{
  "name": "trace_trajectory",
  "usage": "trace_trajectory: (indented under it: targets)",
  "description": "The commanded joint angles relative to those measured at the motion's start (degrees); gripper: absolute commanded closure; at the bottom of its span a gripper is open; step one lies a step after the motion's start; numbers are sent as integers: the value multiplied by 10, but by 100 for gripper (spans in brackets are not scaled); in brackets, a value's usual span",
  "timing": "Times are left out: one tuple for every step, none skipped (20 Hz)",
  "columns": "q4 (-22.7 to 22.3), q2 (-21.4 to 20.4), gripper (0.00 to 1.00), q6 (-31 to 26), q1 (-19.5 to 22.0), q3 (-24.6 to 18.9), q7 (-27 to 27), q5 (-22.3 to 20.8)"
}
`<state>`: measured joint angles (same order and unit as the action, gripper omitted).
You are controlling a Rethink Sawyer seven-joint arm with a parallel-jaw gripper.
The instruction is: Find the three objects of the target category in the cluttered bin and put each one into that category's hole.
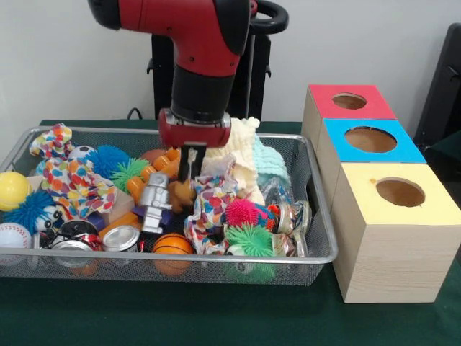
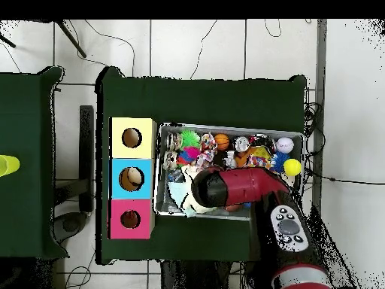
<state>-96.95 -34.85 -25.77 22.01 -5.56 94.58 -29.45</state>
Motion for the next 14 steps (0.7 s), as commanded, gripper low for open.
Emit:
trace_trajectory:
  targets:
    - [-125,-85,100,-160,35,-73,-122,16]
    - [-128,-89,100,-164,42,-80,-125,15]
    - [-130,-93,100,-170,49,-87,-128,15]
    - [-132,-100,100,-176,54,-91,-131,13]
    - [-137,-109,100,-184,60,-98,-135,15]
    - [-139,-117,100,-192,64,-103,-137,16]
    - [-144,-129,100,-200,67,-109,-139,19]
    - [-146,-141,100,-210,70,-113,-141,22]
    - [-151,-154,100,-219,73,-119,-143,26]
    - [-155,-167,100,-228,76,-126,-144,31]
    - [-162,-181,100,-226,78,-134,-140,38]
    - [-167,-192,100,-222,76,-139,-131,42]
    - [-173,-204,100,-217,74,-143,-122,47]
    - [-178,-216,100,-213,72,-148,-113,52]
